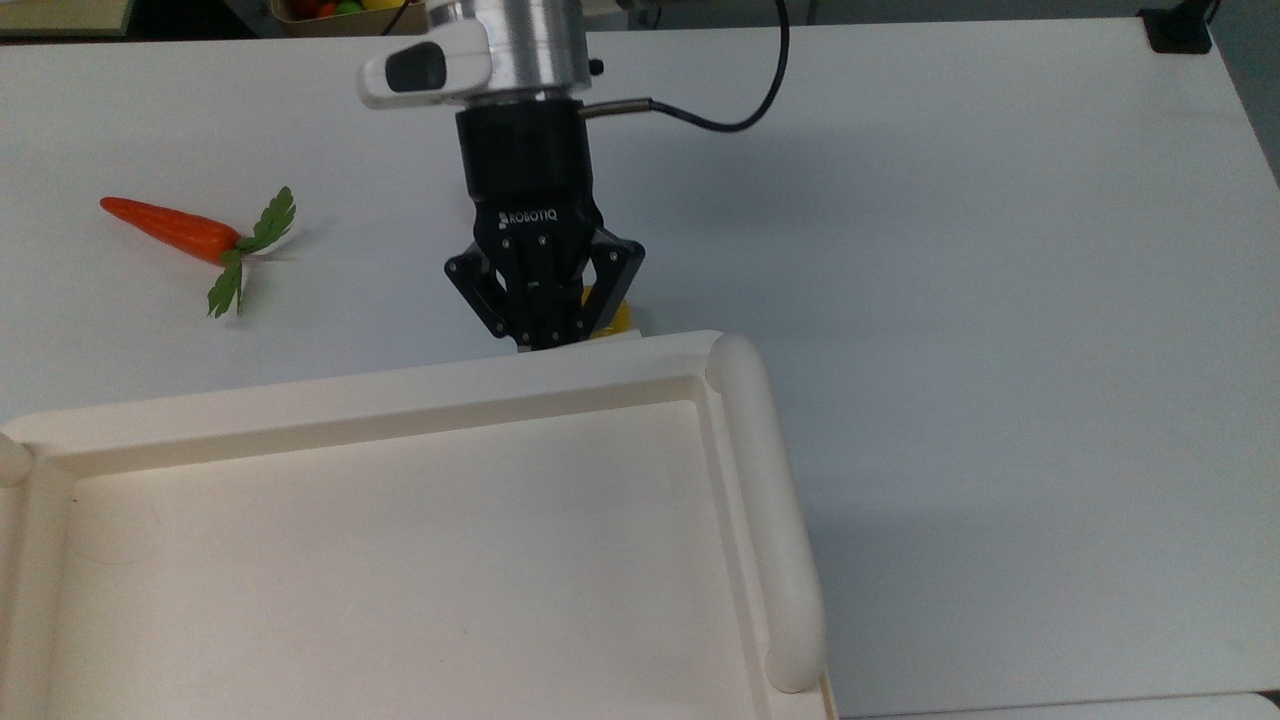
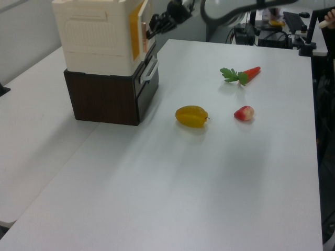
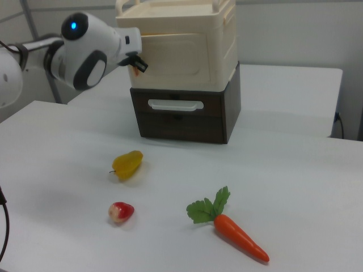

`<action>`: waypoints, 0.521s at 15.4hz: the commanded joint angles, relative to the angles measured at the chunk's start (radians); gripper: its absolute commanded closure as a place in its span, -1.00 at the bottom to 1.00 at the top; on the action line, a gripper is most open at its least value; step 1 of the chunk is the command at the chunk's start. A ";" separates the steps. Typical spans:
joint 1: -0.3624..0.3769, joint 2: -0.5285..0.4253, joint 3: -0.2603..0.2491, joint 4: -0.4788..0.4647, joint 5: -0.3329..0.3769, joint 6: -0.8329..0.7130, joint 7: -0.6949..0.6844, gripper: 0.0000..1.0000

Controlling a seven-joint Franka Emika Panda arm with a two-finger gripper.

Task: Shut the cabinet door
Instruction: 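Lift the gripper up and away from the closed door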

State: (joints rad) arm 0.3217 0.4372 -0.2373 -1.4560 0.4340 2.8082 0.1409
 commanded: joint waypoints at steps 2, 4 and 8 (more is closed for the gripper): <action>0.011 0.086 -0.013 0.063 -0.017 0.129 0.019 0.79; 0.011 0.094 -0.013 0.071 -0.017 0.132 0.017 0.78; 0.020 0.106 -0.013 0.075 -0.018 0.186 0.014 0.79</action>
State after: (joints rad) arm 0.3277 0.5207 -0.2401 -1.3979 0.4333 2.9316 0.1409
